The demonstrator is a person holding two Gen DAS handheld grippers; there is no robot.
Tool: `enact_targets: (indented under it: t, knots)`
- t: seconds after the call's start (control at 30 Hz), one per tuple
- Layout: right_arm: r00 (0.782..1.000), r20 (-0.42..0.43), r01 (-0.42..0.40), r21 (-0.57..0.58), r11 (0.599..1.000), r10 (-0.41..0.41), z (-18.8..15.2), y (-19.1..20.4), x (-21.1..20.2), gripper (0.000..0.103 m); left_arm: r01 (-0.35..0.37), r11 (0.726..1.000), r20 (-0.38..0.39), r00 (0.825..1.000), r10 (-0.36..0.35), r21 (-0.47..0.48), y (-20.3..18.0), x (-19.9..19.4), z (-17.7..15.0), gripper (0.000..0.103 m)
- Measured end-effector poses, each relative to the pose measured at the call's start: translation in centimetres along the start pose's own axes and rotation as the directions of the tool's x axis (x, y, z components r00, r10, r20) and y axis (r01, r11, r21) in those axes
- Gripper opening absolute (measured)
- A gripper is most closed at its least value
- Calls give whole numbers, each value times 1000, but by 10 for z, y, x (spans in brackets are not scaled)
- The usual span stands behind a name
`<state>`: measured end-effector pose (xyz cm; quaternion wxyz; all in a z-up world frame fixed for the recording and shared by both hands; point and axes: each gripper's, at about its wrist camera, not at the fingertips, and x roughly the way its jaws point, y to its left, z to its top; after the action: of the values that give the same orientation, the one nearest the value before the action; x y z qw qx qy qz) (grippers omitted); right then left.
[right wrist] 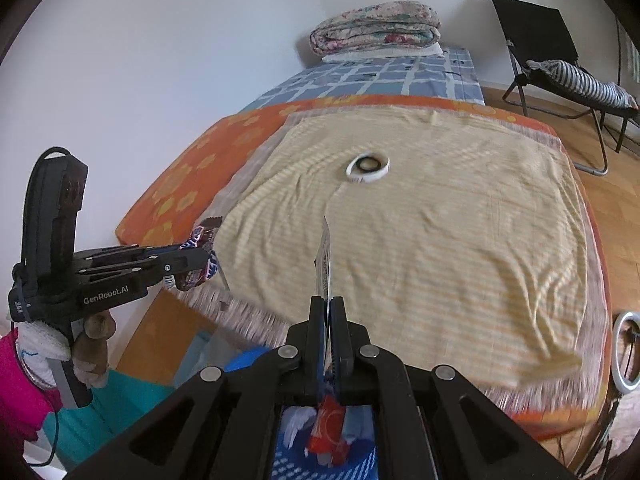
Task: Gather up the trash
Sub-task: 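Carry the wrapper and card to the blue basket and release both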
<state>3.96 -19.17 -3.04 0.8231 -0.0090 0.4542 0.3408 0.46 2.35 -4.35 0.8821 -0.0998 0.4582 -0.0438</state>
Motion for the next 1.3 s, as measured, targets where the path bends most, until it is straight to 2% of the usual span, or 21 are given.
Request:
enact_targets:
  t: [0.4, 0.73, 1.03, 1.13, 1.2, 1.3]
  knots:
    - [999, -46, 13, 9, 1000, -13, -56, 13, -1, 0, 27, 998, -50, 998, -24, 59, -27, 1, -54, 11]
    - [995, -95, 11, 22, 1000, -9, -78, 13, 14, 1, 19, 996, -91, 996, -11, 83, -30, 11, -79, 11]
    - [992, -126, 10, 25, 1000, -7, -84, 11, 22, 5, 15, 995, -113, 994, -4, 96, -27, 17, -88, 11]
    - [991, -133, 16, 25, 1000, -13, -86, 11, 23, 8, 10, 995, -115, 993, 1, 101, -27, 17, -89, 27]
    - [991, -132, 21, 28, 999, -17, -87, 10, 24, 22, 4, 995, -114, 993, 7, 102, -26, 17, -90, 40]
    - [992, -126, 27, 26, 999, -24, -87, 11, 23, 29, -2, 994, -112, 994, 14, 105, -26, 17, -91, 43]
